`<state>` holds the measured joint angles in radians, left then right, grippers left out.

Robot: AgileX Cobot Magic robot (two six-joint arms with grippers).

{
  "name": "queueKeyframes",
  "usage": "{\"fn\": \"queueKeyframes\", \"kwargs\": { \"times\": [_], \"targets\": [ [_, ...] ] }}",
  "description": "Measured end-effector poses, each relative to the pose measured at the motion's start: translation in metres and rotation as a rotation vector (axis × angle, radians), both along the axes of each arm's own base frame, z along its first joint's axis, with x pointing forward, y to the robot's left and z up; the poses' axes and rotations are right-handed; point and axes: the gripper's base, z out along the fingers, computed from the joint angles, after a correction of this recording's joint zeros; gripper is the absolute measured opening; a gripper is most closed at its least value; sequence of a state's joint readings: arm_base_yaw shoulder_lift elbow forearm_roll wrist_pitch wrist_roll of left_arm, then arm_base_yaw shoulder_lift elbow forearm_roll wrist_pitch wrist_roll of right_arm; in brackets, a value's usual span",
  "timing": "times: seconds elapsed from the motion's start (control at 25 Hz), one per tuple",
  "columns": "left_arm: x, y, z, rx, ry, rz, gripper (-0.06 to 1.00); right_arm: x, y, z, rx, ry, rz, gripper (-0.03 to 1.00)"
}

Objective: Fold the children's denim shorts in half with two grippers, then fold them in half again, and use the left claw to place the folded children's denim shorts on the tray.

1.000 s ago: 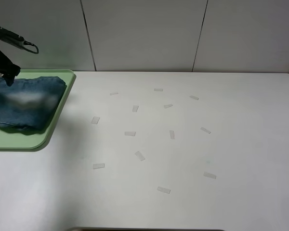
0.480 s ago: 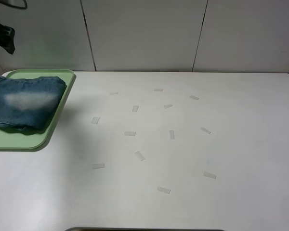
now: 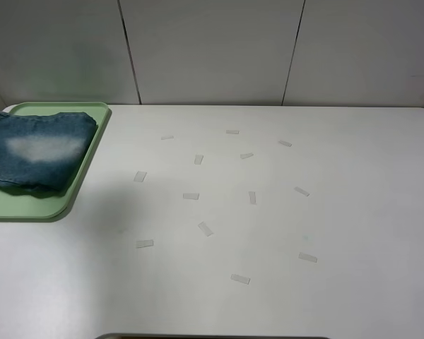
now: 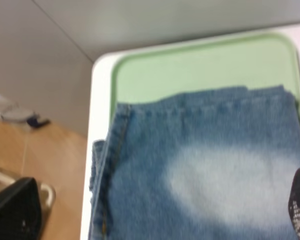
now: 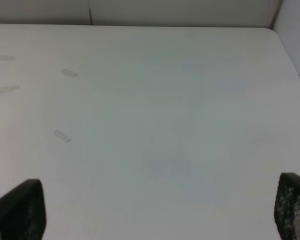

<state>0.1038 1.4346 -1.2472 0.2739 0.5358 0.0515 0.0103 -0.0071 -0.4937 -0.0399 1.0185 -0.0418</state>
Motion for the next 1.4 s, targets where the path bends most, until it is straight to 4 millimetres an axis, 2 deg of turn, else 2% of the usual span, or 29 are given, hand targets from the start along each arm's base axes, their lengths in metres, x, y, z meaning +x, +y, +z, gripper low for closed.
{"fn": "queueKeyframes", "kwargs": {
  "times": [0.12, 0.28, 1.16, 1.28, 1.4],
  "targets": [
    [-0.012, -0.004, 0.016, 0.007, -0.084, -0.015, 0.99, 0.0, 0.0, 0.0, 0.0, 0.0, 0.0, 0.69],
    [-0.018, -0.005, 0.025, 0.01, -0.115, -0.019, 0.99, 0.0, 0.0, 0.0, 0.0, 0.0, 0.0, 0.69],
    [-0.019, -0.007, 0.024, -0.019, -0.119, -0.013, 0.99, 0.0, 0.0, 0.0, 0.0, -0.001, 0.0, 0.69],
    [-0.028, -0.009, 0.02, -0.05, -0.118, -0.011, 0.99, 0.0, 0.0, 0.0, 0.0, -0.001, 0.0, 0.69],
    [-0.047, -0.013, 0.016, -0.065, -0.16, -0.02, 0.99, 0.0, 0.0, 0.0, 0.0, -0.001, 0.0, 0.69]
  ]
}}
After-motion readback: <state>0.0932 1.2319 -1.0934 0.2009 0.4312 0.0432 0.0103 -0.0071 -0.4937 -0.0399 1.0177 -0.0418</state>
